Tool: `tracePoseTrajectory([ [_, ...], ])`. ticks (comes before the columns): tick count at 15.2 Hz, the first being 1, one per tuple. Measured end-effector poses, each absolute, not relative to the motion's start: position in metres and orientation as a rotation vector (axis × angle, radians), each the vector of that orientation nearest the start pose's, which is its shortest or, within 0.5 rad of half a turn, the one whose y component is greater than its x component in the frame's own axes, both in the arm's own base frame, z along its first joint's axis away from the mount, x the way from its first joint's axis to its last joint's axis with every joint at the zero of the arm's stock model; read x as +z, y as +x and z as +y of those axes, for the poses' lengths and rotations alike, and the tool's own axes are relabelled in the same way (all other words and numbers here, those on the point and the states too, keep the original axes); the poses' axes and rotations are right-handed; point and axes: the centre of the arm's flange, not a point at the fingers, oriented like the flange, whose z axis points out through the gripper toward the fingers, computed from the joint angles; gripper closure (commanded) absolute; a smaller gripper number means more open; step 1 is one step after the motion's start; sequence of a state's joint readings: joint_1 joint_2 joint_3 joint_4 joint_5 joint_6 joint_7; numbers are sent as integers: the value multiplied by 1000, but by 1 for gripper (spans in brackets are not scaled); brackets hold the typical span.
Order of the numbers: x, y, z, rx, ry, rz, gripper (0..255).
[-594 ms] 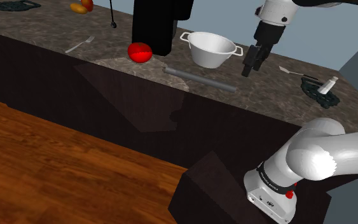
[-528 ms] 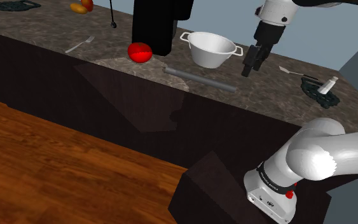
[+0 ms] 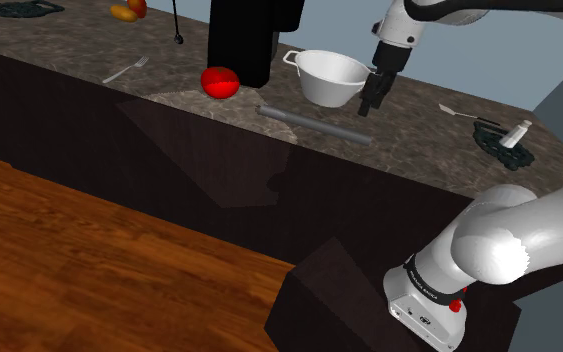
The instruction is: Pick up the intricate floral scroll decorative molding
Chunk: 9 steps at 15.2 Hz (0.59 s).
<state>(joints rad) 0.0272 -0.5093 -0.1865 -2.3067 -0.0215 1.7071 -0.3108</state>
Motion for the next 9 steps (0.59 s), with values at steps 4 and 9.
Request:
tracePoseTrajectory([
  [4,497,424,-92,119,-2995,-372,0],
  [9,466,486,-112,115,-2941,-485,0],
])
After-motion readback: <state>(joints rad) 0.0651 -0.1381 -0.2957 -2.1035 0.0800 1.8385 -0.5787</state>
